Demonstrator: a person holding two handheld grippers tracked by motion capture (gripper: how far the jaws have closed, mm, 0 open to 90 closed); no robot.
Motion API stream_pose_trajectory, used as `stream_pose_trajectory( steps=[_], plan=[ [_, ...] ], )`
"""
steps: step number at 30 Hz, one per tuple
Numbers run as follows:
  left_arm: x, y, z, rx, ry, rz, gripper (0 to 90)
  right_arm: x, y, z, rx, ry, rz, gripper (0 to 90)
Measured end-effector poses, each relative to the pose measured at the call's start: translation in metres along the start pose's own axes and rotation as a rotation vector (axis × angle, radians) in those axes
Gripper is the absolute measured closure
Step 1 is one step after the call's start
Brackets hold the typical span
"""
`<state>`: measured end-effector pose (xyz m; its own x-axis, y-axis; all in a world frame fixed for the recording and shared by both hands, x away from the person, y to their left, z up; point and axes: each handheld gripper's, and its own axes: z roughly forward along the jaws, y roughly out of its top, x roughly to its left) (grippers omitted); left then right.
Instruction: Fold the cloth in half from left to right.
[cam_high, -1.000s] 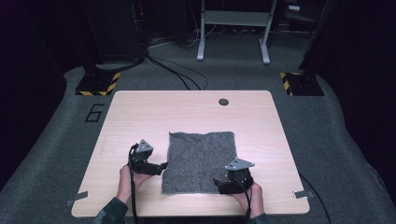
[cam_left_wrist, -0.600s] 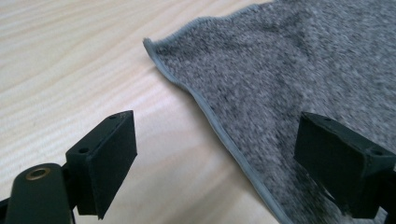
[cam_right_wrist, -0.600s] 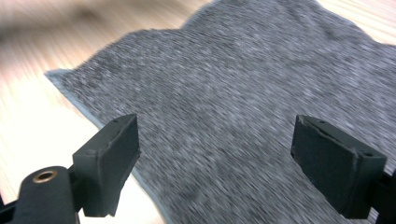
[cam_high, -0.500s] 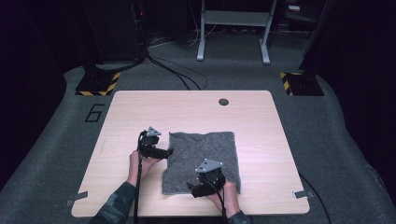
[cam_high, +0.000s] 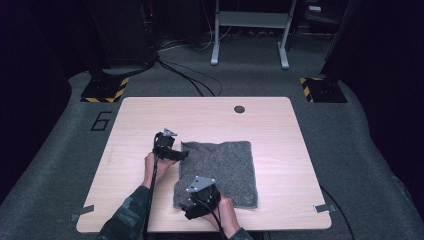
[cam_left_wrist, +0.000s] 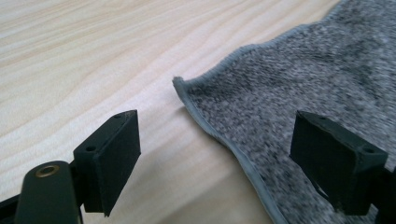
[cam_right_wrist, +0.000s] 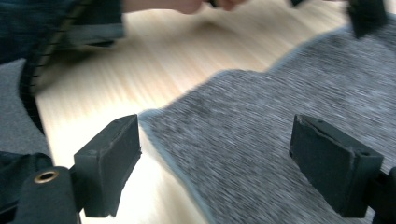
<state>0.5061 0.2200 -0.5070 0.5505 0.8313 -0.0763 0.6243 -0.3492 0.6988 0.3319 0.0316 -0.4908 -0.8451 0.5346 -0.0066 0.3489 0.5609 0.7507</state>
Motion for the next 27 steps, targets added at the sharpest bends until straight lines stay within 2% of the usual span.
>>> stream_pose_trajectory(
  steps=[6, 7, 8, 9, 10, 12, 14, 20, 22, 27],
  plan=[
    [0.000, 0.003, 0.014, 0.020, 0.007, 0.017, 20.3, 0.019, 0.005, 0.022, 0.031, 0.030, -0.027, 18.2],
    [0.000, 0.004, 0.015, 0.025, 0.006, 0.017, 21.0, 0.020, 0.005, 0.026, 0.031, 0.019, -0.041, 20.7],
    [0.000, 0.004, 0.017, 0.023, 0.007, 0.020, 22.4, 0.024, 0.006, 0.029, 0.042, 0.017, -0.024, 24.7],
    [-0.001, 0.005, 0.018, 0.015, 0.014, 0.026, 25.2, 0.023, 0.005, 0.032, 0.037, 0.008, -0.044, 27.9],
    [-0.002, 0.005, 0.019, 0.019, 0.020, 0.043, 28.0, 0.024, 0.006, 0.034, 0.043, 0.005, -0.044, 31.1],
    [-0.004, 0.006, 0.020, 0.015, 0.034, 0.059, 34.1, 0.024, 0.005, 0.036, 0.048, -0.009, -0.033, 37.9],
    [-0.006, 0.007, 0.019, 0.020, 0.029, 0.079, 39.8, 0.025, 0.004, 0.037, 0.054, -0.024, -0.023, 44.5],
    [-0.008, 0.007, 0.021, -0.005, 0.015, 0.090, 56.0, 0.030, 0.001, 0.042, 0.073, -0.039, -0.014, 66.1],
    [-0.008, 0.007, 0.020, -0.003, 0.011, 0.102, 61.1, 0.031, -0.001, 0.042, 0.059, -0.034, -0.019, 71.6],
    [-0.010, 0.005, 0.022, -0.034, -0.001, 0.094, 75.4, 0.031, -0.004, 0.040, 0.050, -0.030, -0.025, 84.5]
  ],
)
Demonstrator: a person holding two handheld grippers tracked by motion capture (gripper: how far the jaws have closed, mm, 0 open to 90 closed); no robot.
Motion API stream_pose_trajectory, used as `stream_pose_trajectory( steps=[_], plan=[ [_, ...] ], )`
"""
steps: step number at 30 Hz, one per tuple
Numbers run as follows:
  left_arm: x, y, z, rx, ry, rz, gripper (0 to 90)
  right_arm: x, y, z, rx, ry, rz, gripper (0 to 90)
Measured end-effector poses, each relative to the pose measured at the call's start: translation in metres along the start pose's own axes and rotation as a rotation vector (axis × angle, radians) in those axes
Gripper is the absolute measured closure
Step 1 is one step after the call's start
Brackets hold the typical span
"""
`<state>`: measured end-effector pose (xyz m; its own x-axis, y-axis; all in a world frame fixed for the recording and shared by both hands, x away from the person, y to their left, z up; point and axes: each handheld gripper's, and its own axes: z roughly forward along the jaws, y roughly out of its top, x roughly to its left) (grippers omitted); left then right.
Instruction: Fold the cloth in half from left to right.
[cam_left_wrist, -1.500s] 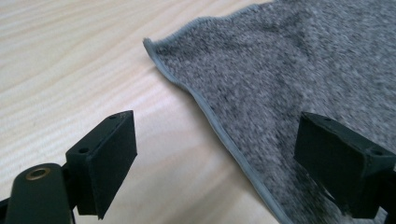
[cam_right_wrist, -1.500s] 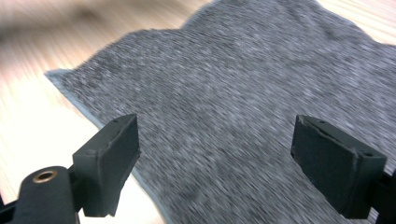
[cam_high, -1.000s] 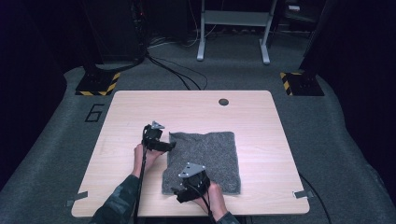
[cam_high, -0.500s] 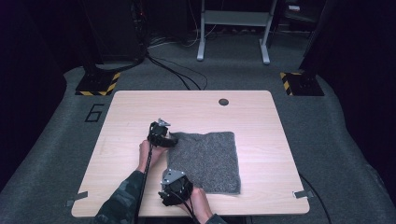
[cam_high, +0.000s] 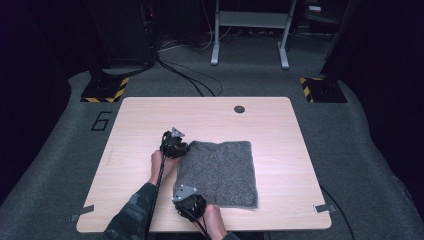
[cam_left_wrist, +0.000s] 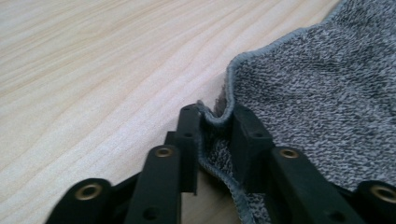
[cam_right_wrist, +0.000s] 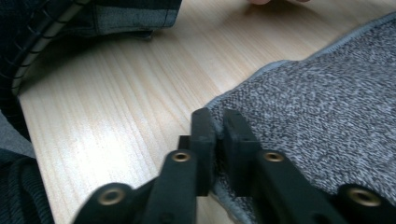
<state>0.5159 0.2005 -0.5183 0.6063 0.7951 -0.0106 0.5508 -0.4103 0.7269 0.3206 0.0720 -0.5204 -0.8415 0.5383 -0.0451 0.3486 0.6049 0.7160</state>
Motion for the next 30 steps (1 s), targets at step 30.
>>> stream_pose_trajectory(
  steps=[30],
  plan=[
    [0.006, 0.040, -0.043, 0.006, 0.048, 0.005, 83.5, -0.004, 0.011, -0.050, -0.228, 0.019, 0.060, 88.1]
  ],
)
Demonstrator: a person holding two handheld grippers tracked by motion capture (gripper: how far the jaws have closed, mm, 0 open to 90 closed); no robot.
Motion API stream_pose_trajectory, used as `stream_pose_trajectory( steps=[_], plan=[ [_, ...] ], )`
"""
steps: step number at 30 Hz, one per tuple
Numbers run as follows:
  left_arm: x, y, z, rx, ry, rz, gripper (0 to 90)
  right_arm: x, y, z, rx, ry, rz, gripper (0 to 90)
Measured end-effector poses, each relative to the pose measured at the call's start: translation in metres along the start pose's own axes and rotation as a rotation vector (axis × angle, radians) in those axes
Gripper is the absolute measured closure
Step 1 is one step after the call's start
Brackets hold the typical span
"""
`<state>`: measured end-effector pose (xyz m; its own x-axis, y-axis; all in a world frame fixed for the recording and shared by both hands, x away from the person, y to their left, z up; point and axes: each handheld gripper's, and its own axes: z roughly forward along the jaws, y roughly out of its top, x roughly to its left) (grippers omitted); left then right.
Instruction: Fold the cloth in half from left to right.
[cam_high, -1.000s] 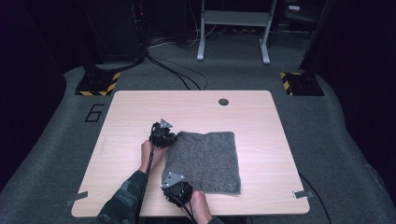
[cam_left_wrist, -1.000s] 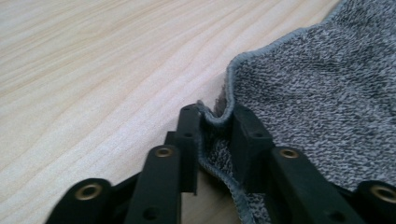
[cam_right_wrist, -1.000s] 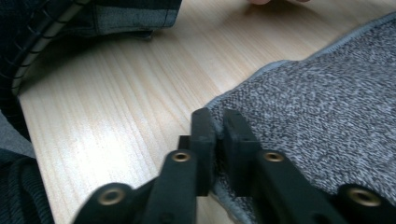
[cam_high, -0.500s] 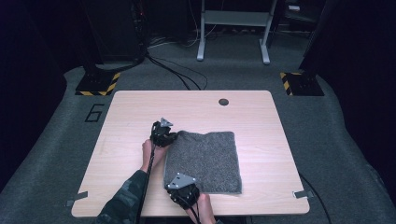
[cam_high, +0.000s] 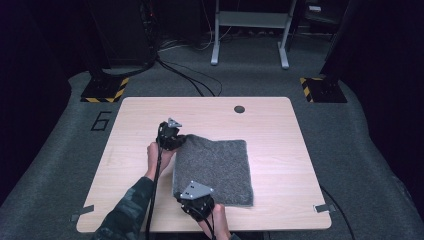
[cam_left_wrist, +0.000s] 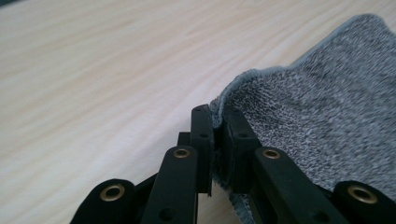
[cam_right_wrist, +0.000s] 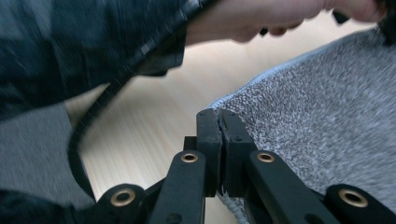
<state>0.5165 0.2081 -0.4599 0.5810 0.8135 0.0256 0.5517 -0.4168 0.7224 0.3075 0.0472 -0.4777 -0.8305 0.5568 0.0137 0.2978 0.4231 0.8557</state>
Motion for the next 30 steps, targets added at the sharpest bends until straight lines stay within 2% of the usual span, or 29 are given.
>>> stream_pose_trajectory(
  steps=[1, 4, 5, 6, 9, 14, 18, 21, 25, 30],
  plan=[
    [0.003, 0.005, -0.008, -0.002, 0.015, 0.008, 83.4, 0.001, 0.007, -0.002, -0.020, 0.004, 0.003, 88.1],
    [0.010, 0.020, -0.032, 0.005, 0.050, 0.022, 83.4, 0.006, 0.028, -0.006, -0.089, 0.025, -0.026, 88.1],
    [0.012, 0.026, -0.041, 0.007, 0.066, 0.028, 83.4, 0.007, 0.032, -0.008, -0.096, 0.028, -0.031, 88.1],
    [0.013, 0.030, -0.046, -0.002, 0.072, 0.024, 83.4, 0.009, 0.037, -0.009, -0.118, 0.030, -0.053, 88.1],
    [0.011, 0.040, -0.053, 0.000, 0.079, 0.034, 83.3, 0.011, 0.040, -0.016, -0.148, 0.015, -0.054, 88.1],
    [-0.004, 0.049, -0.035, 0.012, 0.056, 0.040, 83.1, 0.000, 0.028, -0.032, -0.166, -0.018, -0.016, 88.1],
    [-0.018, 0.054, -0.016, 0.023, 0.032, 0.043, 82.8, -0.011, 0.014, -0.040, -0.138, -0.053, 0.013, 88.1],
    [-0.027, 0.056, -0.004, 0.030, 0.030, 0.048, 82.5, -0.018, 0.003, -0.044, -0.118, -0.071, 0.031, 88.1],
    [-0.031, 0.057, 0.010, 0.058, 0.023, 0.042, 82.1, -0.028, -0.009, -0.047, -0.094, -0.089, 0.060, 88.0],
    [-0.034, 0.057, 0.024, 0.065, 0.009, 0.020, 81.8, -0.038, -0.024, -0.047, -0.060, -0.120, 0.095, 88.0]
  ],
)
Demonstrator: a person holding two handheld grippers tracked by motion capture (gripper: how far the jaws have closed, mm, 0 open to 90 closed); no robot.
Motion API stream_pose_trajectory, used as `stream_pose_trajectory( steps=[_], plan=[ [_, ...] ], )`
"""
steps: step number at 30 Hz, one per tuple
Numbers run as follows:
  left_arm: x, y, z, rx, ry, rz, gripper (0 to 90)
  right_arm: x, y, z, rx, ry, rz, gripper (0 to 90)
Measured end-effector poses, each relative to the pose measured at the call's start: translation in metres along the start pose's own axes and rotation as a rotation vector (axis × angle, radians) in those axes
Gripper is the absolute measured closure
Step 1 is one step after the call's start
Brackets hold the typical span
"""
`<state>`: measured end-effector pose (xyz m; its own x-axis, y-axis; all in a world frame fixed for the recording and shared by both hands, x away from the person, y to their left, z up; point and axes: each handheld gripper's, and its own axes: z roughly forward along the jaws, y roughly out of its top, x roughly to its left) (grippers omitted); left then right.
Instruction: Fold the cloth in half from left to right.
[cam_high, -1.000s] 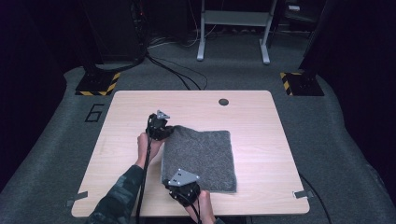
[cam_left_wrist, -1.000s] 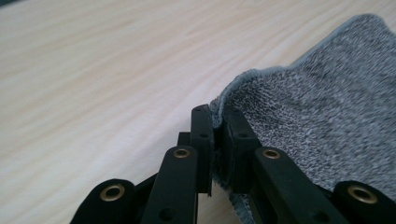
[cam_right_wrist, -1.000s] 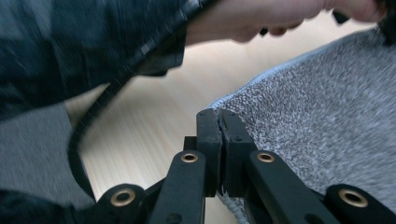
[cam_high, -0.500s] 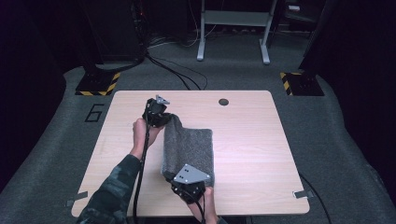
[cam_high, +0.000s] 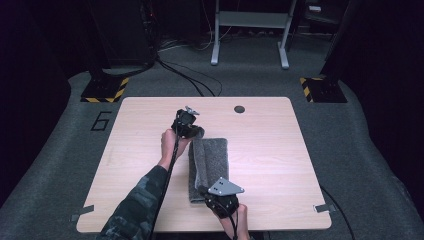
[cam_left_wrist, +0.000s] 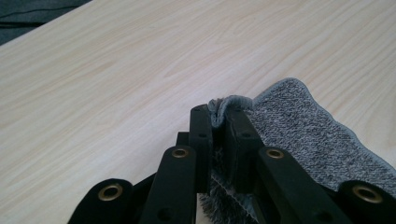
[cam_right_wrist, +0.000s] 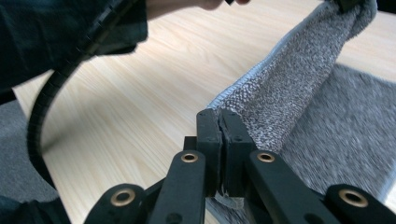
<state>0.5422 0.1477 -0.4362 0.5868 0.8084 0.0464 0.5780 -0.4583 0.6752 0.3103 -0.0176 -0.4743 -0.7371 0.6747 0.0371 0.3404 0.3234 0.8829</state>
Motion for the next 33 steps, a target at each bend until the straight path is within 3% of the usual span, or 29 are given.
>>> stream_pose_trajectory(
  steps=[11, 15, 17, 20, 23, 28, 33],
  plan=[
    [-0.017, 0.004, 0.020, 0.016, -0.033, 0.009, 80.9, -0.013, -0.022, -0.004, 0.065, -0.045, 0.030, 88.0],
    [-0.023, 0.005, 0.027, 0.011, -0.068, 0.005, 77.9, -0.019, -0.029, -0.008, 0.073, -0.061, 0.032, 87.9],
    [-0.026, 0.006, 0.030, 0.008, -0.084, -0.009, 60.7, -0.021, -0.034, -0.010, 0.086, -0.074, 0.046, 87.9],
    [-0.025, 0.006, 0.028, 0.000, -0.102, -0.008, 41.8, -0.026, -0.042, -0.013, 0.097, -0.086, 0.054, 87.8],
    [-0.022, 0.005, 0.023, -0.026, -0.104, -0.017, 32.4, -0.029, -0.050, -0.017, 0.108, -0.101, 0.079, 87.7],
    [-0.015, -0.004, 0.019, -0.049, -0.098, -0.028, 27.1, -0.035, -0.059, -0.025, 0.113, -0.122, 0.107, 87.3],
    [-0.007, -0.011, 0.021, -0.054, -0.096, -0.068, 24.4, -0.039, -0.065, -0.033, 0.114, -0.139, 0.132, 86.7]
  ],
)
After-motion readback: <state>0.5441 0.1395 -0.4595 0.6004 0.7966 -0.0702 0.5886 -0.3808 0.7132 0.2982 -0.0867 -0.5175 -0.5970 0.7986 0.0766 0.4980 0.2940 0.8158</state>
